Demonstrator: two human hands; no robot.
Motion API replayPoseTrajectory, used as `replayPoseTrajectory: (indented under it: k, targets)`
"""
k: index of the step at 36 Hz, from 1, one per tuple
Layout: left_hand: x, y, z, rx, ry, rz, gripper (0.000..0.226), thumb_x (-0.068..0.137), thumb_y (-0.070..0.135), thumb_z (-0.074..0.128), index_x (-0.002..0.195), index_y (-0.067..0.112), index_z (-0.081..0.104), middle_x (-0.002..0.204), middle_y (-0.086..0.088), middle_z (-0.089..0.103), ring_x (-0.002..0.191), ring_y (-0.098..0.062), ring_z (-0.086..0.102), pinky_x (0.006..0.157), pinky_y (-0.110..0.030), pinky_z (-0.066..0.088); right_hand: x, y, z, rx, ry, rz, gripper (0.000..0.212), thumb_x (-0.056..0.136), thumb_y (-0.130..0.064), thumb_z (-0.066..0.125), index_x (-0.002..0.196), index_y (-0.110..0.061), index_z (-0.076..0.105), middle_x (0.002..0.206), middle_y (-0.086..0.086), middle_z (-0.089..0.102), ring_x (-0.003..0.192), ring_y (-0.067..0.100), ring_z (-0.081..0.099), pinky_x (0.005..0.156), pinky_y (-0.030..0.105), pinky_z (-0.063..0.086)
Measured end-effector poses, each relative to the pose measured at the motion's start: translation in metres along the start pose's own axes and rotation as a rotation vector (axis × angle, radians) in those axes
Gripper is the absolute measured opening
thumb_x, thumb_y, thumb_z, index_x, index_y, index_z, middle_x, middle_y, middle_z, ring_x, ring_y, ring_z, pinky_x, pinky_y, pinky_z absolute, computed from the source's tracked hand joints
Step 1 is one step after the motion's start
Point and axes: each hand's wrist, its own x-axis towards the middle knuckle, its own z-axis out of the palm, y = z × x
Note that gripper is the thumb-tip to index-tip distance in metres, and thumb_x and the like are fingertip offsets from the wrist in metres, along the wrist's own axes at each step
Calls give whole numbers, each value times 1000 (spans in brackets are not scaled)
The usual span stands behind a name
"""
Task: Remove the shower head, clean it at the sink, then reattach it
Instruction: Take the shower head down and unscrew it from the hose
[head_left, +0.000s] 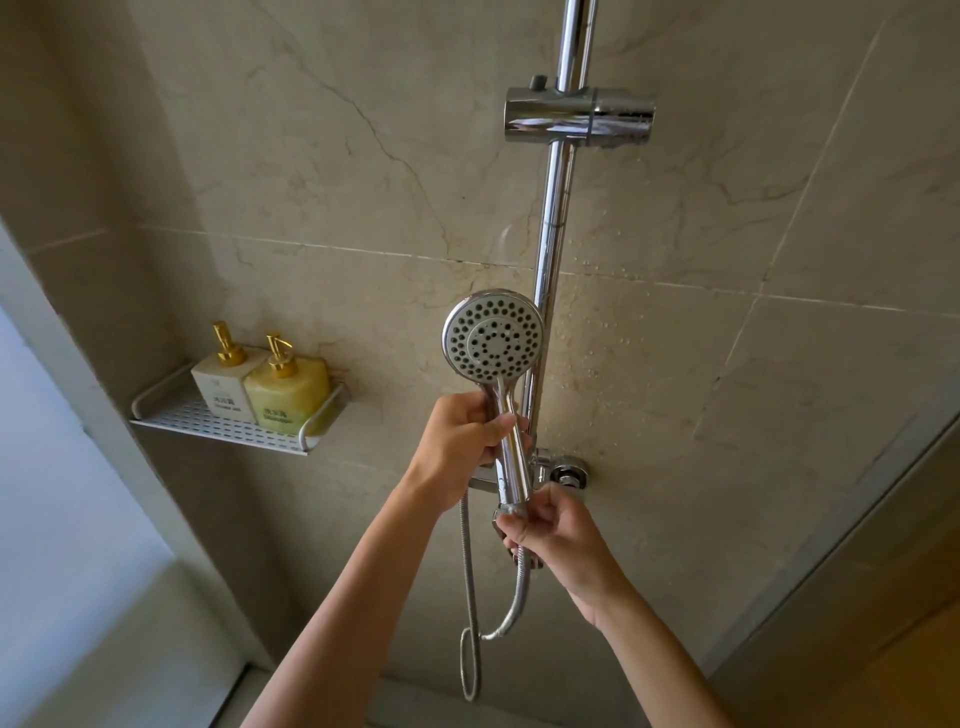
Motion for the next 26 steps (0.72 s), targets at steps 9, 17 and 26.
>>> replayPoseTrajectory:
  k: [9, 17, 26]
  targets:
    - [0, 1, -1, 10, -24, 20, 10, 93, -9, 54, 100, -9, 61, 78, -7, 75, 77, -27, 74, 71, -37, 61, -10, -7, -1, 233, -245, 74, 35, 98, -30, 58, 121, -4, 64, 104, 19, 70, 92, 29, 67, 91, 43, 50]
    - [-1, -1, 3, 19, -13, 13, 10, 93, -9, 54, 98, -6, 63, 82, -12, 74, 81, -32, 72, 79, -46, 60, -11, -4, 2, 97, -76, 13, 19, 92, -19, 69, 99, -3, 62, 81, 9, 70, 74, 22, 67, 74, 30, 55]
    - [-1, 0, 5, 6, -33, 20, 12, 94, -8, 53, 102, -10, 61, 86, -17, 72, 81, -31, 73, 74, -40, 60, -15, -5, 2, 51, -101, -42, 31, 95, -32, 66, 106, -4, 61, 95, 16, 72, 76, 23, 67, 75, 33, 53]
